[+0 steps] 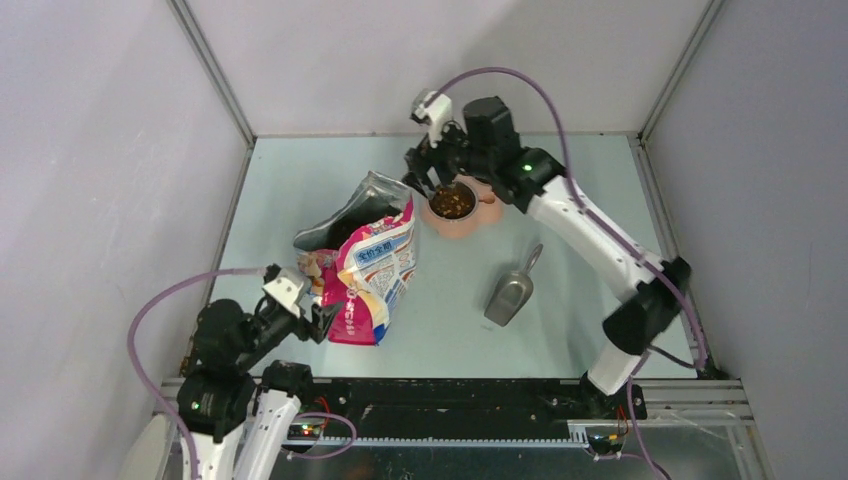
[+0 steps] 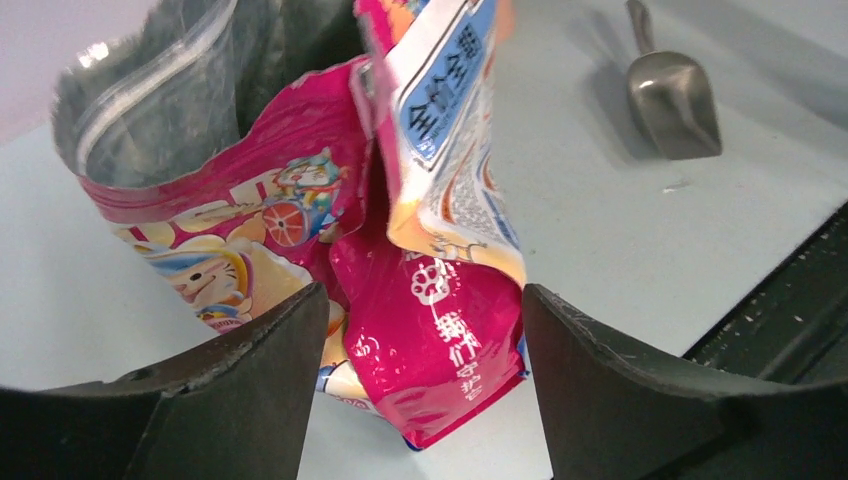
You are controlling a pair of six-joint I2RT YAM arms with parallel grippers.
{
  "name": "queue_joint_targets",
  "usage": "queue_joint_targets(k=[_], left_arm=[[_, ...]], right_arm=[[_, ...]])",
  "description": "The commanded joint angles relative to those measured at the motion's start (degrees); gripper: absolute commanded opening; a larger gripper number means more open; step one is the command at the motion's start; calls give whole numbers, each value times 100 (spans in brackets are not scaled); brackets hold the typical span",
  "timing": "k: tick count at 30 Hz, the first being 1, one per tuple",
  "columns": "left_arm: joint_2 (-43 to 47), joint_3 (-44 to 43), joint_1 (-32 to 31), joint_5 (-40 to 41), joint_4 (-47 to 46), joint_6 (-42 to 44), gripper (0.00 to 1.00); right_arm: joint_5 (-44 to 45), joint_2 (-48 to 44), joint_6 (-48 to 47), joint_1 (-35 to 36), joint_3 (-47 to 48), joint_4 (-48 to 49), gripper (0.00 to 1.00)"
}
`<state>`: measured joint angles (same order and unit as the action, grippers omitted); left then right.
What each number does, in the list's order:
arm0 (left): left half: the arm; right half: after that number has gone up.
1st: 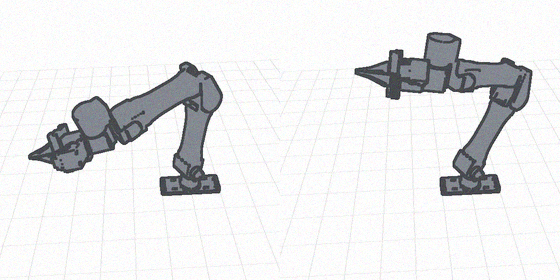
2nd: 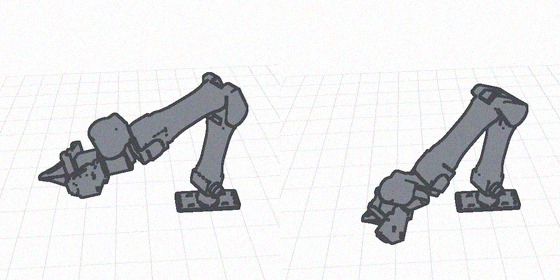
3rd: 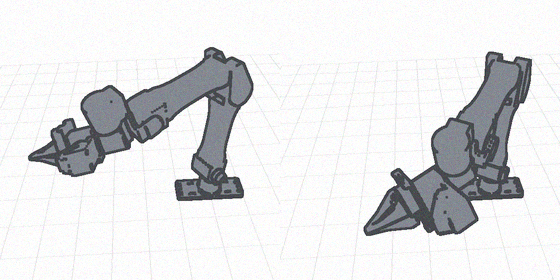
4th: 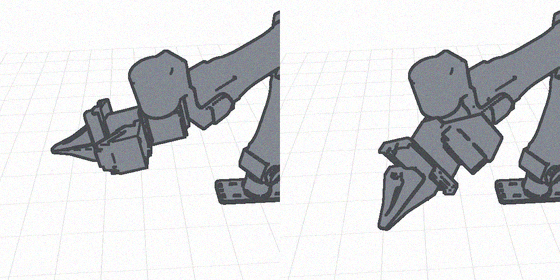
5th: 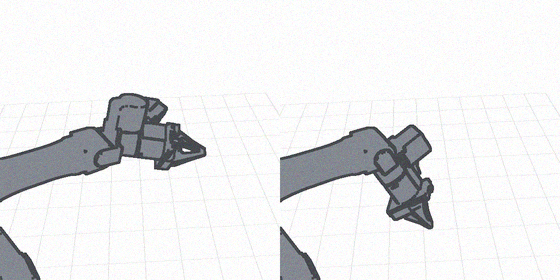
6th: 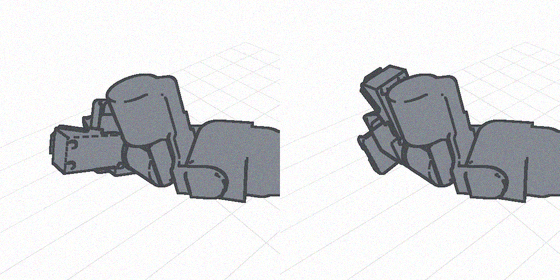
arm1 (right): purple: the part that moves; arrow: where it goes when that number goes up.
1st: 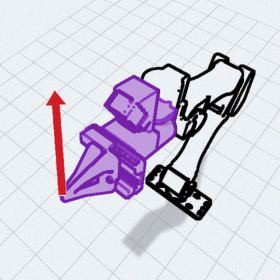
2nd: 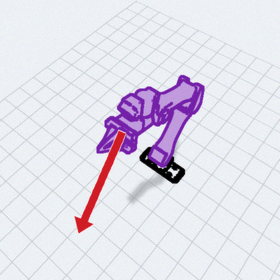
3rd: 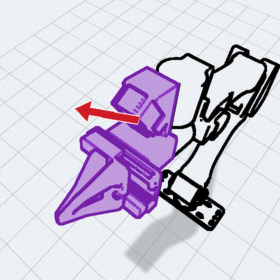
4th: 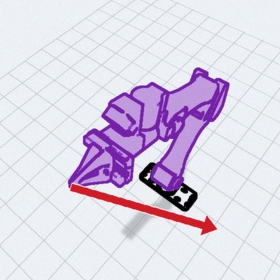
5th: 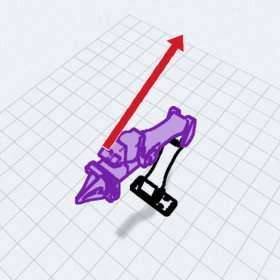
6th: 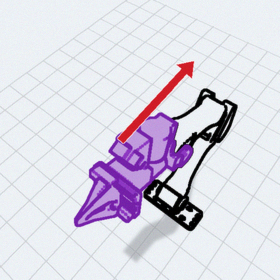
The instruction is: Serve the pet food
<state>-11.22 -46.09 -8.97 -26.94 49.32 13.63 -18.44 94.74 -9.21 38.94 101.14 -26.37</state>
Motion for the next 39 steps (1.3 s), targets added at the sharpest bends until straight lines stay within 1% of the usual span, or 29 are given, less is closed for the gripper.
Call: queue_joint_targets(k=[1,2,3,6,8,9,11,13,14,16,18,19,20,21,22,23,24,25,26,27,28,29,32,36,39], left_arm=[[-226,704,18,406,-1592,-748,79],[-229,833,14,478,-1820,-818,79],[-235,1054,12,540,-2240,-923,80],[-319,1305,10,882,-2819,-947,78],[-403,1353,3,926,-3052,-839,77],[-428,1381,2,927,-3205,-806,76],[-448,1468,1,922,-3442,-873,75],[-492,1436,1,913,-3542,-1034,74],[-516,1366,1,919,-3547,-1080,73],[-570,1271,-4,1026,-3560,-1194,72],[-676,1250,0,1095,-3656,-1296,70],[-726,1246,-4,1068,-3692,-1322,68],[-858,1232,-11,1009,-3748,-1325,63],[-931,1211,-14,928,-3768,-1329,59],[-1092,1151,-21,862,-3802,-1328,51],[-1167,1113,-23,704,-3818,-1328,44],[-1269,1047,-25,636,-3876,-1330,33],[-1300,1013,-25,518,-3894,-1324,28],[-1324,924,-26,490,-3899,-1254,17],[-1313,872,-26,486,-3875,-1177,12],[-1291,759,-26,509,-3787,-1000,4],[-1234,653,-26,581,-3753,-922,2],[-1093,447,-17,796,-3486,-367,0],[-1026,119,-17,972,-3216,149,0],[-1154,-160,-2,1020,-3057,335,0]], right_arm=[[451,800,257,173,1018,329,80],[337,1040,264,236,1121,319,79],[273,1256,271,272,1308,289,79],[240,1747,274,500,1674,201,78],[367,2127,381,583,2022,184,75],[406,2393,496,603,2282,185,71],[561,2728,629,638,2667,149,67],[655,2831,691,664,2886,109,66],[657,2818,705,662,2883,111,66],[598,2689,700,645,2737,99,62],[565,2528,674,641,2510,37,50],[581,2415,673,652,2425,10,38],[619,2341,686,660,2190,-2,32],[766,2183,698,688,2058,4,21],[879,2085,714,700,1828,34,16],[1176,1880,721,731,1715,61,9],[1343,1771,726,743,1505,121,6],[1815,1533,736,766,1404,157,0],[2089,1291,798,774,1189,235,0],[2590,1165,842,787,1083,263,0],[2810,898,970,784,852,283,0],[3103,757,1064,767,599,267,0],[3325,49,1571,733,92,96,0],[3216,-720,1976,729,-629,-196,0],[3037,-1120,2174,713,-1145,-369,0]])
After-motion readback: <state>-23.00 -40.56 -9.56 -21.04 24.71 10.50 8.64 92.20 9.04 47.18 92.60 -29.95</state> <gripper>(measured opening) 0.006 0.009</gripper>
